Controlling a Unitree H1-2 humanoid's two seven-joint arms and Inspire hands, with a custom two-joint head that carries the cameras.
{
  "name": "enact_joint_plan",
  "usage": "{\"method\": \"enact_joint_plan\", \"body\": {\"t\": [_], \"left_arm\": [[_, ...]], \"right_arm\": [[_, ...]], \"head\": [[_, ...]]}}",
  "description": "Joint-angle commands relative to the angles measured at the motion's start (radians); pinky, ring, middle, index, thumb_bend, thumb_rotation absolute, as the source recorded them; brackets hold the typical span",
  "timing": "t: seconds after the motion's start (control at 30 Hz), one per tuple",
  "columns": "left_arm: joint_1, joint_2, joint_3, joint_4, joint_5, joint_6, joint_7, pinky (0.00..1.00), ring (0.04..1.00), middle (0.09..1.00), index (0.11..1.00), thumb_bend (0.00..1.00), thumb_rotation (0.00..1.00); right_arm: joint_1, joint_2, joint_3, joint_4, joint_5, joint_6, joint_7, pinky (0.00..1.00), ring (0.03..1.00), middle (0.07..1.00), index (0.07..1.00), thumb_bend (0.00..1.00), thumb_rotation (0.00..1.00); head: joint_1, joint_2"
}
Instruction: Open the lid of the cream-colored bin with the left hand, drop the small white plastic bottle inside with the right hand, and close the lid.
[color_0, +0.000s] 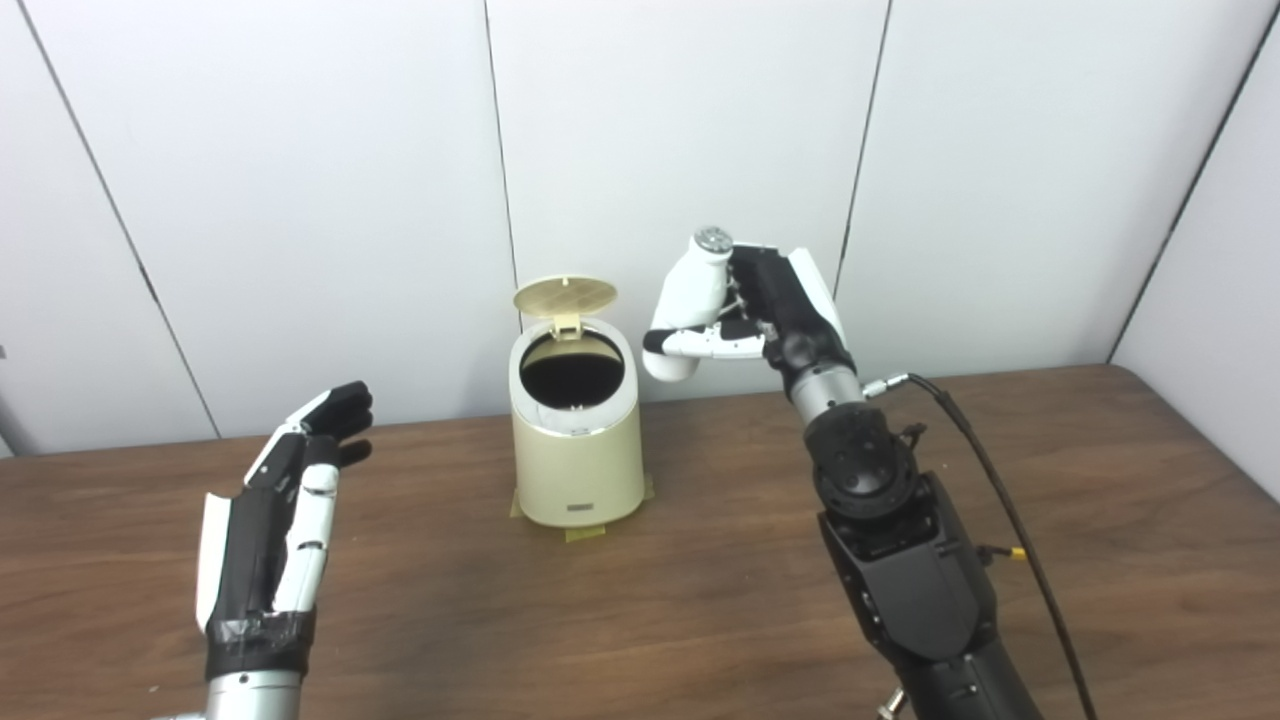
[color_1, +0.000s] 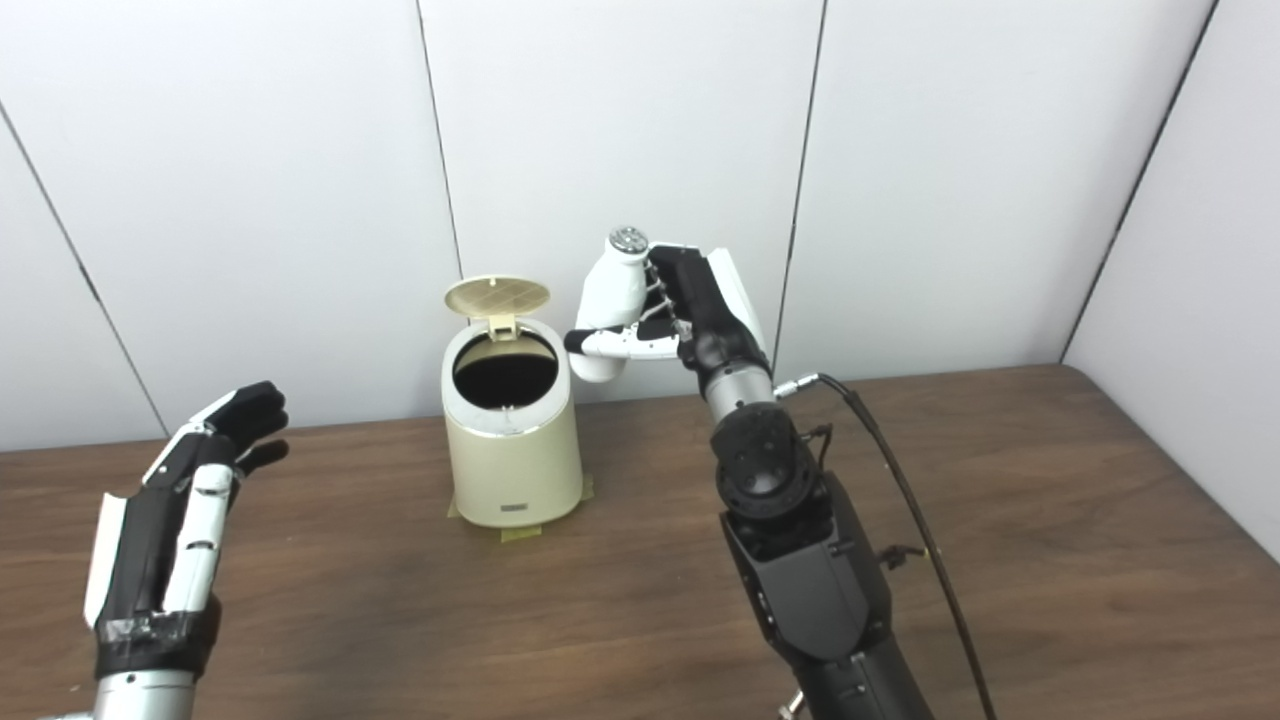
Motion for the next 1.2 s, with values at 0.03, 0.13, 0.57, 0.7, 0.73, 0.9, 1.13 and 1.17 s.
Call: {"method": "enact_joint_plan", "body": {"t": [0.03, 0.13, 0.57, 0.7, 0.73, 0.9, 1.13, 1.17], "left_arm": [[-0.038, -0.003, -0.004, -0.016, 0.009, -0.013, 0.012, 0.79, 0.819, 0.820, 0.810, 0.34, 0.80], [-0.037, -0.004, -0.006, -0.015, 0.019, -0.018, 0.014, 0.78, 0.816, 0.816, 0.807, 0.34, 0.81], [-0.036, -0.021, -0.027, -0.020, 0.055, -0.017, 0.029, 0.75, 0.805, 0.811, 0.799, 0.32, 0.83], [-0.035, -0.025, -0.028, -0.019, 0.048, -0.028, 0.034, 0.75, 0.803, 0.809, 0.794, 0.32, 0.80], [-0.035, -0.026, -0.028, -0.019, 0.045, -0.030, 0.034, 0.75, 0.802, 0.807, 0.792, 0.32, 0.79], [-0.035, -0.028, -0.031, -0.029, 0.049, -0.016, 0.034, 0.76, 0.808, 0.810, 0.797, 0.32, 0.81], [-0.033, -0.033, -0.034, -0.032, 0.052, -0.013, 0.036, 0.76, 0.811, 0.812, 0.799, 0.31, 0.82], [-0.032, -0.033, -0.034, -0.033, 0.052, -0.013, 0.037, 0.76, 0.809, 0.811, 0.798, 0.31, 0.82]], "right_arm": [[-0.072, 0.007, 0.010, 0.000, -0.013, -0.059, -0.007, 0.45, 0.493, 0.490, 0.441, 0.52, 0.00], [-0.079, 0.019, 0.027, 0.012, -0.027, -0.053, -0.012, 0.53, 0.559, 0.512, 0.439, 0.52, 0.00], [-0.093, 0.069, 0.048, 0.091, -0.030, -0.077, -0.014, 0.49, 0.546, 0.521, 0.458, 0.52, 0.00], [-0.098, 0.073, 0.069, 0.115, -0.049, -0.106, -0.025, 0.66, 0.631, 0.529, 0.453, 0.52, 0.00], [-0.100, 0.072, 0.075, 0.125, -0.056, -0.119, -0.030, 0.70, 0.626, 0.527, 0.454, 0.52, 0.00], [-0.109, 0.083, 0.075, 0.188, -0.051, -0.208, -0.053, 0.53, 0.501, 0.502, 0.452, 0.52, 0.00], [-0.124, 0.099, 0.066, 0.260, -0.061, -0.291, -0.098, 0.59, 0.497, 0.482, 0.464, 0.52, 0.00], [-0.126, 0.100, 0.066, 0.266, -0.064, -0.302, -0.104, 0.57, 0.492, 0.479, 0.468, 0.52, 0.00]], "head": [[0.002, 0.001], [0.005, 0.001], [0.043, 0.000], [0.046, 0.000], [0.046, 0.000], [0.050, -0.001], [0.053, -0.002], [0.052, -0.001]]}}
